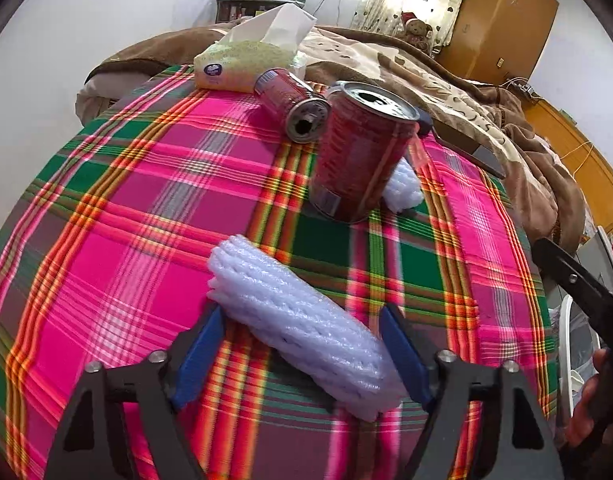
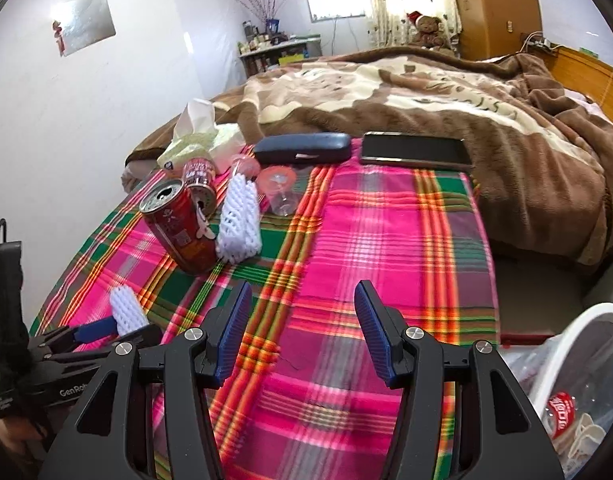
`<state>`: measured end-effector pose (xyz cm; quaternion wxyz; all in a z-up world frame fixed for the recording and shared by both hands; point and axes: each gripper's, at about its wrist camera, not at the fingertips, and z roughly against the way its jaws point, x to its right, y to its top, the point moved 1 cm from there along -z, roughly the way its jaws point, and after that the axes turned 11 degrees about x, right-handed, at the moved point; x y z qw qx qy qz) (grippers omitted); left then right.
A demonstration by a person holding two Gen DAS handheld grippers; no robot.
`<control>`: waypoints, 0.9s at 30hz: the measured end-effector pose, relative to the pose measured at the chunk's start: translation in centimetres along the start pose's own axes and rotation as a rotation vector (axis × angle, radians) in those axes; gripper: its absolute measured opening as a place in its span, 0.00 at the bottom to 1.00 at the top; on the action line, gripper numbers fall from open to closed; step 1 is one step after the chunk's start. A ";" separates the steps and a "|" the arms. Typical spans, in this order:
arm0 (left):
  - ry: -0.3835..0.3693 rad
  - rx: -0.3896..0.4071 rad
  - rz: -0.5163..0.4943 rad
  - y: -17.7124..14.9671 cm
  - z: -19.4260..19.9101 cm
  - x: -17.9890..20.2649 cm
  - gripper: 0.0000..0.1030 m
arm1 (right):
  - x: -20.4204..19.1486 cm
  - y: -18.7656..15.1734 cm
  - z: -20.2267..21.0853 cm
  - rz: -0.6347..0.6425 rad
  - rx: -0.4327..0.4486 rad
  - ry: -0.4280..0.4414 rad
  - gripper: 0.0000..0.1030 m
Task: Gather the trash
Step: 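Move both tools back over the plaid cloth toward the red can and foam net, then grasp the red can with the right tool while the left tool grasps the white foam net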
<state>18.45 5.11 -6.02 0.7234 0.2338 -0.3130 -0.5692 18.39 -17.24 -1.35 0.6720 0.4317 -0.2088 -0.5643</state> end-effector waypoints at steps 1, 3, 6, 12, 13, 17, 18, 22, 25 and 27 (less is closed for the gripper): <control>-0.002 -0.005 -0.010 0.1 0.0 -0.2 0.69 | -0.2 0.0 -0.3 -0.005 -0.004 0.011 0.53; -0.016 -0.013 -0.014 0.2 0.1 -0.7 0.64 | -0.7 0.0 -0.6 -0.007 -0.012 0.022 0.53; -0.030 -0.025 -0.024 0.5 0.2 -1.7 0.53 | -1.7 0.1 -1.1 0.012 -0.020 0.039 0.53; -0.042 -0.032 -0.033 0.7 0.7 -3.9 0.48 | -3.8 0.0 -2.2 0.044 -0.033 0.086 0.53; -0.044 -0.032 -0.034 0.7 0.7 -4.1 0.48 | -4.2 0.0 -2.4 0.048 -0.036 0.101 0.53; -0.034 -0.027 -0.032 1.0 0.9 -5.6 0.48 | -5.6 0.0 -3.2 0.072 -0.043 0.128 0.53; -0.036 -0.027 -0.024 1.1 1.0 -6.0 0.48 | -6.0 0.0 -3.4 0.079 -0.039 0.131 0.53; -0.041 -0.031 -0.005 1.3 1.1 -7.4 0.49 | -7.2 0.0 -4.0 0.104 -0.024 0.145 0.55; -0.056 -0.029 0.012 1.5 1.0 -8.4 0.49 | -8.0 0.1 -4.8 0.127 -0.014 0.142 0.57; -0.059 -0.029 0.015 1.6 1.0 -8.7 0.49 | -8.5 0.4 -5.2 0.149 -0.005 0.137 0.57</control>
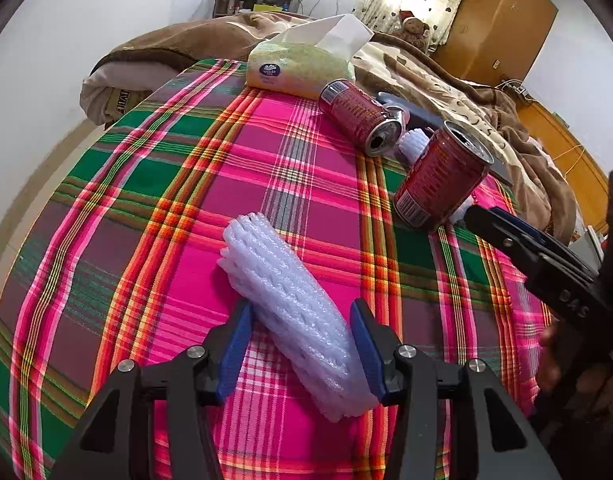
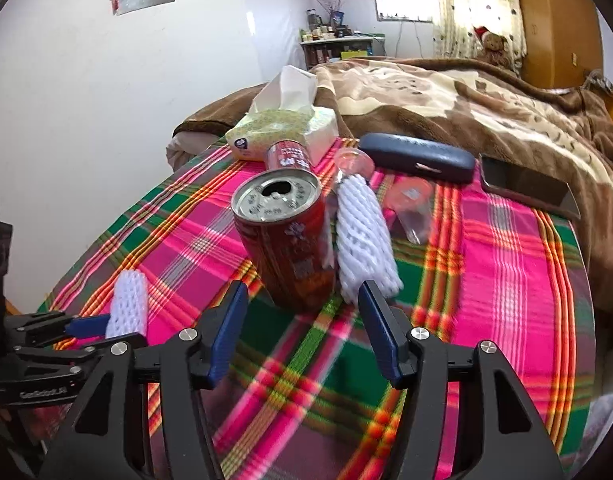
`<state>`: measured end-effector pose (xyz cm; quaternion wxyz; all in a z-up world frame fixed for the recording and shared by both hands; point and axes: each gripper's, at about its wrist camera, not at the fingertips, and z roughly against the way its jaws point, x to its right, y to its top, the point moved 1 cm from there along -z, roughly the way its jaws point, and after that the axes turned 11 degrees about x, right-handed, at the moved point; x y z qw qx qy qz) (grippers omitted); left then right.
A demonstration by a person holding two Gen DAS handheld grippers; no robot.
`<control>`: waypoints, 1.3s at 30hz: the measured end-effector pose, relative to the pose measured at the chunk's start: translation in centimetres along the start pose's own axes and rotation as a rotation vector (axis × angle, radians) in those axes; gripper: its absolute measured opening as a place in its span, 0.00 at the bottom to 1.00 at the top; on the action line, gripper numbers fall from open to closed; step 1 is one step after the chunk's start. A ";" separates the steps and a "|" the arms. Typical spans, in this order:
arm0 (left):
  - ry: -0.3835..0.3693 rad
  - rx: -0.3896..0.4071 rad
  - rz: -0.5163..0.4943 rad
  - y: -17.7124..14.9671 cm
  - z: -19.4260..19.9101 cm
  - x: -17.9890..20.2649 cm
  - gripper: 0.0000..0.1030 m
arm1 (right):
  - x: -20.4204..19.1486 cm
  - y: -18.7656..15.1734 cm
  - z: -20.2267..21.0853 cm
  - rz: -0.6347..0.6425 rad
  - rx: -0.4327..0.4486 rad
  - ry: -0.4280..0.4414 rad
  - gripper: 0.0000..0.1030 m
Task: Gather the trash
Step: 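Grasp the red can with the right tool while the left tool grasps the white foam net, then carry the red can and white foam net over the wastebasket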
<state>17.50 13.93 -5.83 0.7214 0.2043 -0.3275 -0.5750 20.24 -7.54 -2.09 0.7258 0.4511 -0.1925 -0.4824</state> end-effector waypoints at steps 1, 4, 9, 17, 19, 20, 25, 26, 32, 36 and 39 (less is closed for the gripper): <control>0.001 0.001 0.002 0.0 0.0 -0.1 0.49 | -0.1 0.1 -0.2 0.009 0.007 -0.004 0.57; 0.008 0.013 0.035 0.2 0.1 -0.8 0.50 | -0.4 0.7 -1.1 0.020 0.016 0.001 0.57; 0.004 0.025 0.066 0.7 -0.3 -1.3 0.51 | -0.9 1.0 -2.3 0.005 0.012 0.011 0.57; -0.004 0.043 0.086 1.4 -1.0 -1.6 0.51 | -0.9 1.3 -3.4 -0.018 0.003 -0.005 0.58; 0.000 0.042 0.082 1.5 -1.1 -1.6 0.51 | -0.9 1.2 -3.7 -0.021 -0.009 -0.010 0.58; 0.006 0.043 0.080 1.5 -1.1 -1.5 0.51 | -0.9 1.1 -3.8 -0.024 -0.017 -0.010 0.58; 0.021 0.052 0.076 1.7 -1.4 -1.3 0.48 | -0.7 1.3 -3.6 -0.057 0.005 -0.004 0.57; 0.019 0.053 0.076 1.8 -1.4 -1.3 0.45 | -0.7 1.3 -3.6 -0.060 0.006 -0.007 0.56; 0.016 0.058 0.071 1.9 -1.4 -1.1 0.41 | -0.8 1.1 -3.4 -0.071 0.001 -0.001 0.56; 0.008 0.061 0.059 1.8 -1.4 -0.7 0.40 | -0.8 0.9 -2.8 -0.079 0.005 0.012 0.56; -0.003 0.071 0.061 1.8 -1.0 -0.6 0.40 | -0.9 0.8 -2.2 -0.077 0.010 0.018 0.56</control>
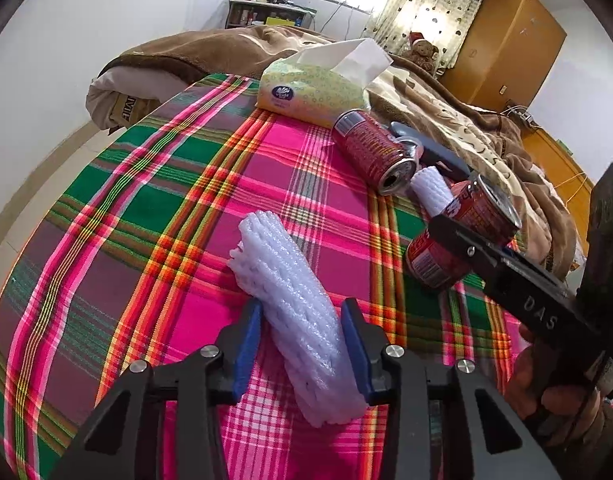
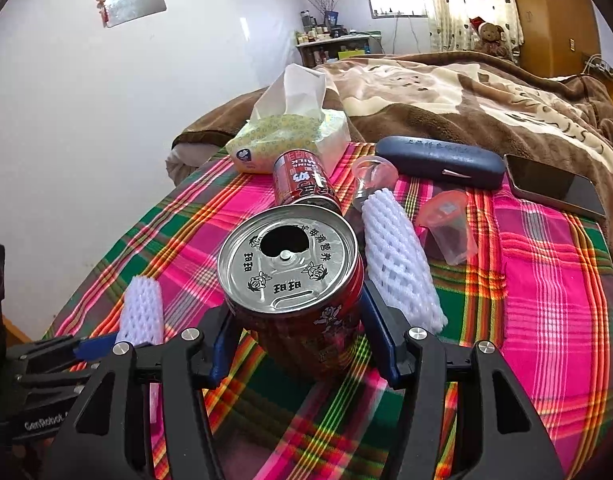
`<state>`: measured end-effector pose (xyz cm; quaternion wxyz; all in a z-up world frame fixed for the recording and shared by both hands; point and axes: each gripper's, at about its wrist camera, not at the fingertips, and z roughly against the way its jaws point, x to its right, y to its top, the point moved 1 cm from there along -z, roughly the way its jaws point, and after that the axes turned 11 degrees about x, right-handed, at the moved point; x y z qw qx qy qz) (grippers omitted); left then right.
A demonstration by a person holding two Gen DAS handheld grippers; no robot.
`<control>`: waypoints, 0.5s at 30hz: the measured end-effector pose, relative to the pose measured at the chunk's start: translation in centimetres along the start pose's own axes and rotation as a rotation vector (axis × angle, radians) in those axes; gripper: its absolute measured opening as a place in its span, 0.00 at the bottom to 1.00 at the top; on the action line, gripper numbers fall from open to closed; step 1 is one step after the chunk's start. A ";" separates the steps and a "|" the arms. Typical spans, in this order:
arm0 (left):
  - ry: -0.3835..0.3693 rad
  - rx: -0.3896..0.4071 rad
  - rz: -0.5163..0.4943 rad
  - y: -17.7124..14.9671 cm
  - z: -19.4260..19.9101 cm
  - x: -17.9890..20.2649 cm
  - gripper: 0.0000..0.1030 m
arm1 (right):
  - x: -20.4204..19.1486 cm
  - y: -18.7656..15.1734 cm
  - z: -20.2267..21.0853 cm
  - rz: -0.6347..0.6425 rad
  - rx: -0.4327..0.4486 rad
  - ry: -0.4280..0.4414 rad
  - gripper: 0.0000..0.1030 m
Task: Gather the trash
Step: 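Carry the red can and white foam net over the wastebasket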
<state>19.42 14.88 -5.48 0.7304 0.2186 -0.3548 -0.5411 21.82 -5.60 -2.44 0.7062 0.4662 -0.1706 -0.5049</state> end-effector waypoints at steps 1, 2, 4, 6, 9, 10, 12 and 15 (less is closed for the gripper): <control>0.001 0.001 -0.004 0.0 0.1 0.1 0.40 | 0.0 0.0 0.2 -0.001 0.003 0.003 0.56; -0.001 0.002 -0.008 0.0 0.2 0.2 0.40 | 0.0 -0.1 0.4 -0.003 0.005 0.008 0.56; -0.004 0.004 -0.013 0.0 0.4 0.4 0.40 | 0.0 -0.1 0.8 -0.007 0.010 0.011 0.56; -0.002 0.010 -0.032 0.0 0.8 0.9 0.40 | 0.1 -0.2 1.1 -0.012 0.011 0.009 0.56; -0.012 0.015 -0.048 0.0 1.3 1.6 0.40 | 0.4 -0.3 1.7 -0.027 0.013 0.014 0.56; -0.014 0.019 -0.055 -0.1 1.6 1.9 0.40 | 0.5 -0.3 2.0 -0.029 0.015 0.014 0.56; -0.016 0.025 -0.069 -0.1 2.0 2.4 0.40 | 0.7 -0.4 2.7 -0.035 0.023 0.017 0.56; -0.030 0.034 -0.083 -0.3 2.6 3.3 0.40 | 1.1 -0.5 3.7 -0.039 0.035 0.014 0.56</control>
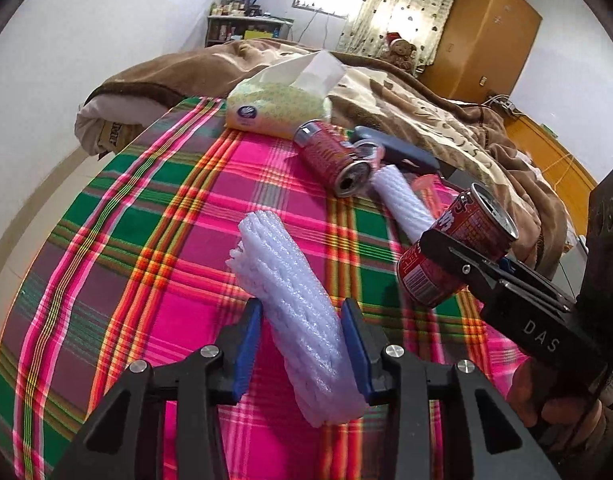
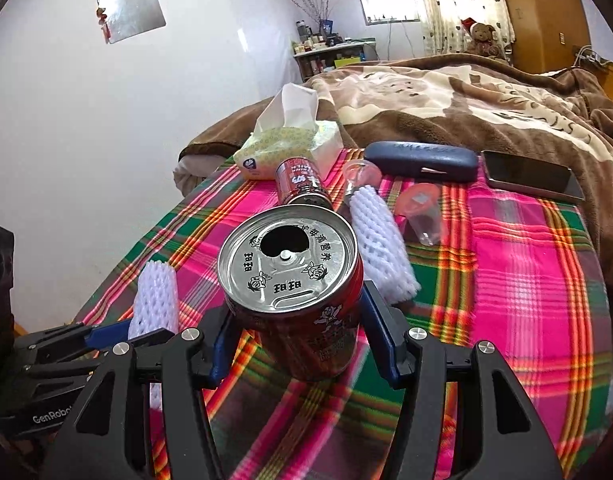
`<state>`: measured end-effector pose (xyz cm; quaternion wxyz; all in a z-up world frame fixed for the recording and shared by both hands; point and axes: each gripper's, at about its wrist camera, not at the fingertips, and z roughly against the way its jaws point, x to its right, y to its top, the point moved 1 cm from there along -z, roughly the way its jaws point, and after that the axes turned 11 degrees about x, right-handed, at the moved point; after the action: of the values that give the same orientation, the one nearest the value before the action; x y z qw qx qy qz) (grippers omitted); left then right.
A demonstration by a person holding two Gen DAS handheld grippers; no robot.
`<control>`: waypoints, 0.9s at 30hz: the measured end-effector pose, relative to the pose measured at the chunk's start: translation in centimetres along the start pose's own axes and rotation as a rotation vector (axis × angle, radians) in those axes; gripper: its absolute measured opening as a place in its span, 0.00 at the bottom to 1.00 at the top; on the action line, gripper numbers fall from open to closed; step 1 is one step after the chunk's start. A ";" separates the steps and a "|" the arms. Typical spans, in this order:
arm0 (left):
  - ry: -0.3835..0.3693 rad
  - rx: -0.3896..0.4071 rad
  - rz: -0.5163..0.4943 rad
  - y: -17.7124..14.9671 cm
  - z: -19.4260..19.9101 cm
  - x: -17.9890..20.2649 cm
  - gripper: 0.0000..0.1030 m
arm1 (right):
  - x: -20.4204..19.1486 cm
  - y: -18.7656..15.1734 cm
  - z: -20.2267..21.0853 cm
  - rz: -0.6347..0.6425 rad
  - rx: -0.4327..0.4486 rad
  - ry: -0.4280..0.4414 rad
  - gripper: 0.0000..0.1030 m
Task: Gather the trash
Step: 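Carry the red can and white foam net over the wastebasket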
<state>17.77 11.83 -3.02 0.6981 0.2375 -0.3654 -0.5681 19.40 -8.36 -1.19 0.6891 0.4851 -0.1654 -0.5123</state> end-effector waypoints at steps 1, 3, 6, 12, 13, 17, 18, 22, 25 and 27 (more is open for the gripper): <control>-0.005 0.004 -0.005 0.0 0.3 0.3 0.40 | 0.1 0.0 0.4 -0.003 0.005 0.002 0.56; -0.011 0.012 -0.020 0.0 0.8 0.9 0.40 | 0.5 0.0 1.3 -0.010 0.019 -0.001 0.56; -0.023 0.024 -0.046 -0.1 1.6 2.2 0.40 | 1.0 -0.1 2.6 -0.016 0.031 -0.012 0.56; -0.048 0.056 -0.118 -0.2 3.2 5.2 0.40 | 2.6 -0.2 5.7 -0.030 0.073 -0.052 0.56; -0.052 0.064 -0.137 -0.3 3.5 6.0 0.40 | 2.9 -0.3 6.2 -0.034 0.079 -0.060 0.56; -0.095 0.073 -0.170 -0.6 4.2 8.4 0.40 | 4.3 -0.5 8.3 -0.047 0.102 -0.099 0.56; -0.104 0.073 -0.176 -0.7 4.3 8.9 0.40 | 4.6 -0.5 8.7 -0.050 0.107 -0.110 0.56; -0.142 0.079 -0.207 -1.3 4.7 11.4 0.40 | 6.2 -0.7 10.4 -0.082 0.131 -0.149 0.56; -0.167 0.083 -0.235 -1.8 5.1 13.2 0.40 | 7.5 -1.2 12.0 -0.098 0.145 -0.179 0.56; -0.184 0.082 -0.250 -2.1 5.2 14.3 0.40 | 8.3 -1.5 13.0 -0.106 0.156 -0.199 0.56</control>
<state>13.67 -2.09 2.10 0.5752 0.2564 -0.4184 -0.6545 12.62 -22.04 1.53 0.6014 0.4921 -0.2462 -0.5792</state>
